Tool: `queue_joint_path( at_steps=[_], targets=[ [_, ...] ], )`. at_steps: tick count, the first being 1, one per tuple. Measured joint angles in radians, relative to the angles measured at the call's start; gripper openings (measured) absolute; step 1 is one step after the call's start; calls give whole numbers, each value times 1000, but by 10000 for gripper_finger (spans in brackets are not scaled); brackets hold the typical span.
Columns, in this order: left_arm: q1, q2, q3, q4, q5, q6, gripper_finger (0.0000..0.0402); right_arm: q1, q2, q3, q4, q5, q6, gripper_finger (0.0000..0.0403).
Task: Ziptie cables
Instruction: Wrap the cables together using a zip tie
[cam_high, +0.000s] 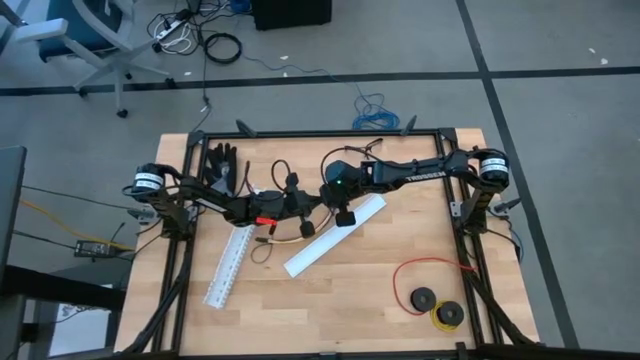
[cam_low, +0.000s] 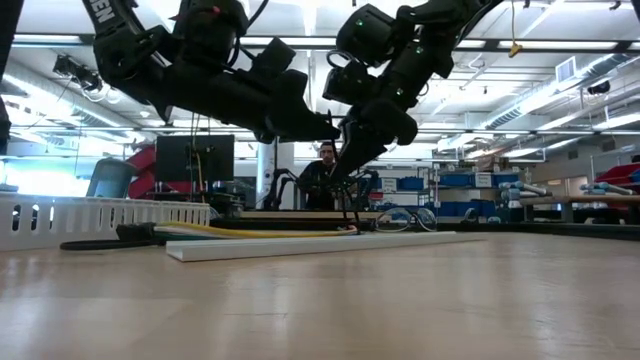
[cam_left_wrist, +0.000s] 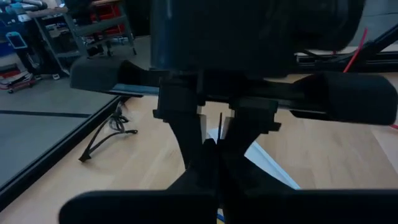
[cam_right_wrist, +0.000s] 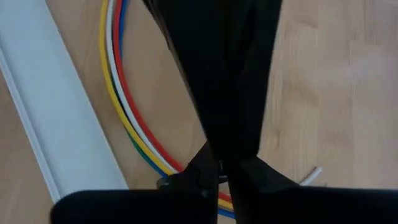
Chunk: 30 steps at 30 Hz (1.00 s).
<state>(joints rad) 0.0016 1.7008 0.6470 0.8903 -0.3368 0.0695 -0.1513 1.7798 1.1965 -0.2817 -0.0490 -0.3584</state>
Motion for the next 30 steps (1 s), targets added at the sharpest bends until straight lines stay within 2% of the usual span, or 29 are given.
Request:
queue_joint_path(
  at_steps=[8,14,18,24,27,30],
  targets=[
    [0,0,0,-13,-23,-22,1,-6,0,0,-26,67,3,96],
    [0,0,0,-36,-36,-48,1,-30,0,-1,-92,87,78,122],
    [-1,0,0,-36,-60,-48,0,-43,1,-2,-140,80,133,123],
    [-1,0,0,-36,-63,-48,0,-49,-20,-2,-264,92,332,104],
    [-1,0,-1,-42,-63,-48,0,-8,-59,-61,-274,185,397,90],
    [-1,0,-1,-50,-63,-48,0,48,-144,-168,-272,361,485,74]
  ],
)
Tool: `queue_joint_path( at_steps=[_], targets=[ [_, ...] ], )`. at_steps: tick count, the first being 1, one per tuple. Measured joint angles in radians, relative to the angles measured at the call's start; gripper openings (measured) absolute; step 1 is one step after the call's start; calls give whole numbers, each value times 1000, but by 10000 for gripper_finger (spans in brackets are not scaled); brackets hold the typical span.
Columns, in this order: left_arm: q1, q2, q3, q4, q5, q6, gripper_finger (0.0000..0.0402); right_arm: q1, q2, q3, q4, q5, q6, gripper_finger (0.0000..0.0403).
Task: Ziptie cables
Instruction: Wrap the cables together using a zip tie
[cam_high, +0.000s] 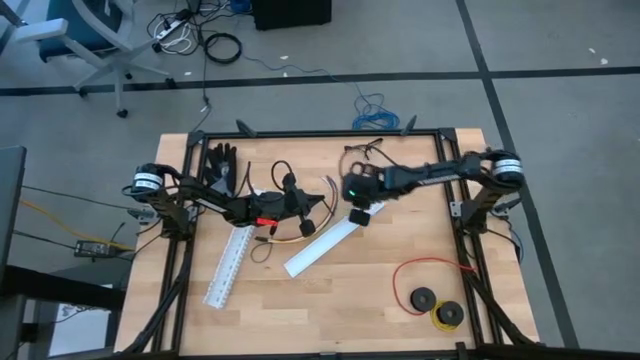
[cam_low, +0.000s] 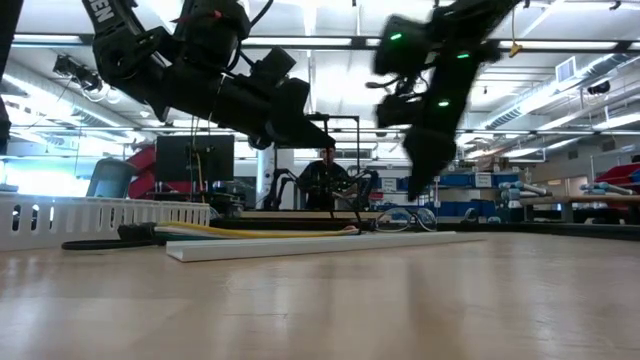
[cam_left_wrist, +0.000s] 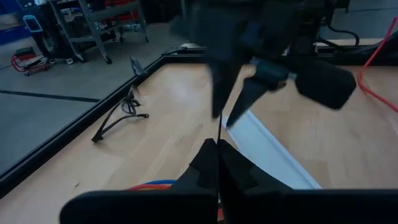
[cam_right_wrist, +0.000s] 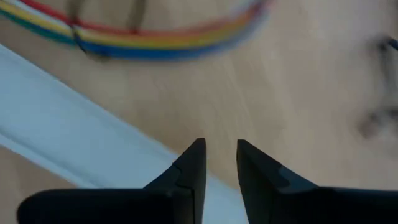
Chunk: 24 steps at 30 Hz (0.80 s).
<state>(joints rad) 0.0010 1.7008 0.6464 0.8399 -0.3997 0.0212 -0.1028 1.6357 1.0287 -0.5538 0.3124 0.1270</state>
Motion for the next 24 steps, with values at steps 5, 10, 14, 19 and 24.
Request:
queue_joint_path(
  at_steps=[5,10,14,19,24],
  targets=[
    [0,-1,0,2,2,0,0,109,-205,-234,134,103,232,58],
    [0,-1,0,27,3,0,0,173,-278,-531,918,163,259,56],
    [0,-1,-1,61,-17,-6,0,153,-175,-637,1430,164,81,54],
    [0,-1,20,47,-24,-6,0,125,-29,-554,1471,140,-41,49],
    [5,-1,50,-10,-42,-1,0,113,115,-428,1462,137,-85,48]
  ],
)
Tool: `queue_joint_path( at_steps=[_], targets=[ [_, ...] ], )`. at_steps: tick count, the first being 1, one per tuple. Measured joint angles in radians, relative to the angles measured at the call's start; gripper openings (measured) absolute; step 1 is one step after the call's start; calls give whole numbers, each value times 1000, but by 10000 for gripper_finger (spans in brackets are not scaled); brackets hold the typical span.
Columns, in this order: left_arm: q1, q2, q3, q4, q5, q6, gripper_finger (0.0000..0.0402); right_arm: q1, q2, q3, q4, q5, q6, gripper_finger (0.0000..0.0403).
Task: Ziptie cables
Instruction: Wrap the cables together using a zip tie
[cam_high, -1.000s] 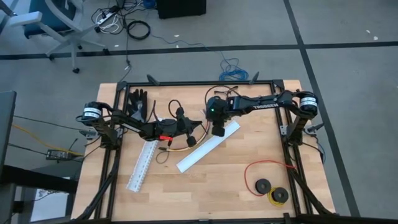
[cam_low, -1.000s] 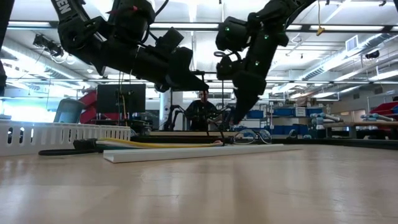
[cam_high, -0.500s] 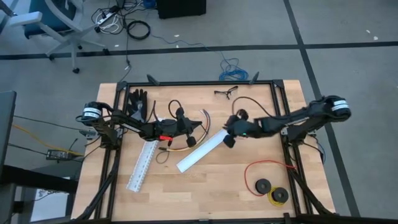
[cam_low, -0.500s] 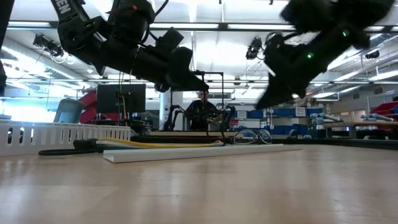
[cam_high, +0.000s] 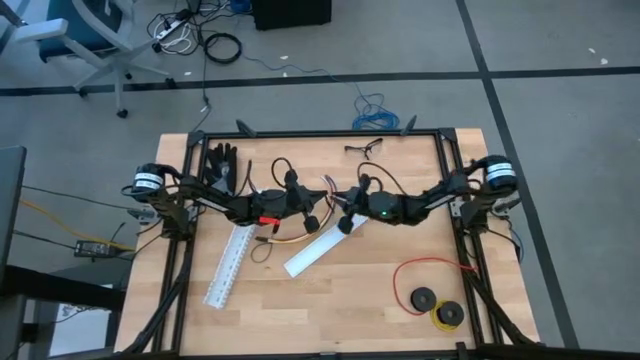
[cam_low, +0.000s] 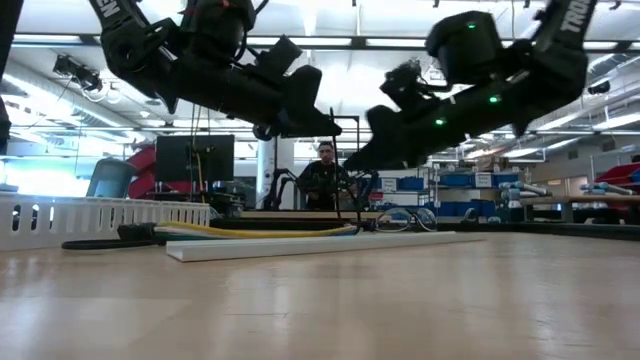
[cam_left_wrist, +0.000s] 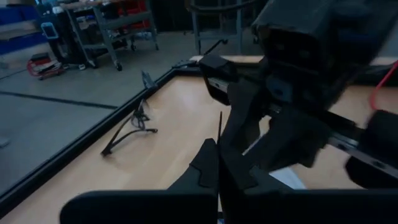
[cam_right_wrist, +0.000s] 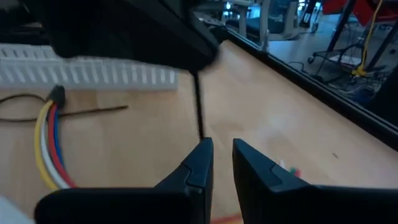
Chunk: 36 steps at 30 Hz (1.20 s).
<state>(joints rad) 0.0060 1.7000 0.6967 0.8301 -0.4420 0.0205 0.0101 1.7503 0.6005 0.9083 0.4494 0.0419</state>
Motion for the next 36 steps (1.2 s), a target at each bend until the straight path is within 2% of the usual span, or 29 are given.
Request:
queue_joint_path(
  at_steps=[5,13,27,29,32,36],
  targets=[
    [2,0,8,-52,-6,0,0,0,32,52,-1,1,-41,48],
    [2,0,8,-57,-10,0,0,0,31,55,-57,3,-38,52],
    [2,0,8,-56,-10,-2,0,-11,31,54,-72,1,-25,98],
    [2,0,8,-54,-10,-2,0,-19,31,54,-67,-33,-25,101],
    [1,0,8,-40,-10,-2,0,-32,31,54,-57,-81,-10,98],
    [2,0,8,-38,-10,-2,0,-40,31,54,-56,-90,-9,80]
  ],
)
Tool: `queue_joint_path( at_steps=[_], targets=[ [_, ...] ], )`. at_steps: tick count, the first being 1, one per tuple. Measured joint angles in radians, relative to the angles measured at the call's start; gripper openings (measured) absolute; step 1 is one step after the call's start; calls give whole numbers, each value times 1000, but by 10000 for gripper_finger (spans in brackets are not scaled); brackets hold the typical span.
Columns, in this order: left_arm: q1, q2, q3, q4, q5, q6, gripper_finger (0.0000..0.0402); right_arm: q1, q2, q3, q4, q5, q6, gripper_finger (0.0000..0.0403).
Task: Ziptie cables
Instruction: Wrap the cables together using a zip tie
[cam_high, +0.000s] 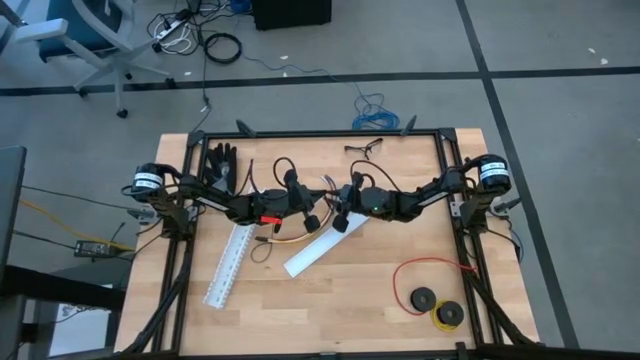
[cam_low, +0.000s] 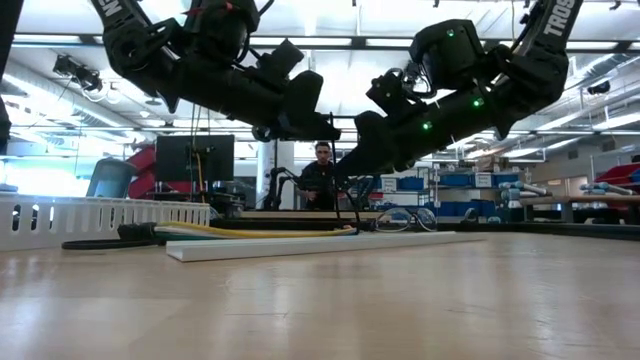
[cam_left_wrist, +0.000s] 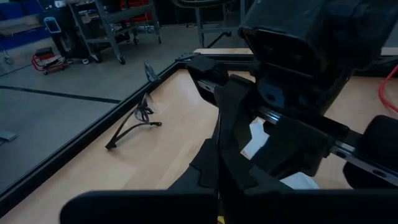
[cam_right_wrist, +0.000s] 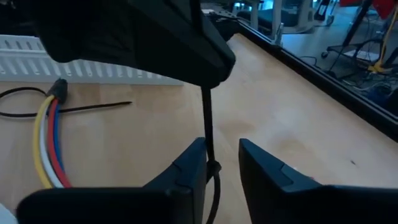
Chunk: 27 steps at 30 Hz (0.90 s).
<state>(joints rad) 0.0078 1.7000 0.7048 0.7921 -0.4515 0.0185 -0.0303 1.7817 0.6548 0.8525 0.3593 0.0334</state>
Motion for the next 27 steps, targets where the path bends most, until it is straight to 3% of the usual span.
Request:
queue_joint_path(
  at_steps=[11,27],
  targets=[
    [0,0,0,12,0,0,0,0,0,0,11,-23,-1,28],
    [0,1,0,55,0,-1,0,-37,-2,2,-60,-64,44,22]
  ],
)
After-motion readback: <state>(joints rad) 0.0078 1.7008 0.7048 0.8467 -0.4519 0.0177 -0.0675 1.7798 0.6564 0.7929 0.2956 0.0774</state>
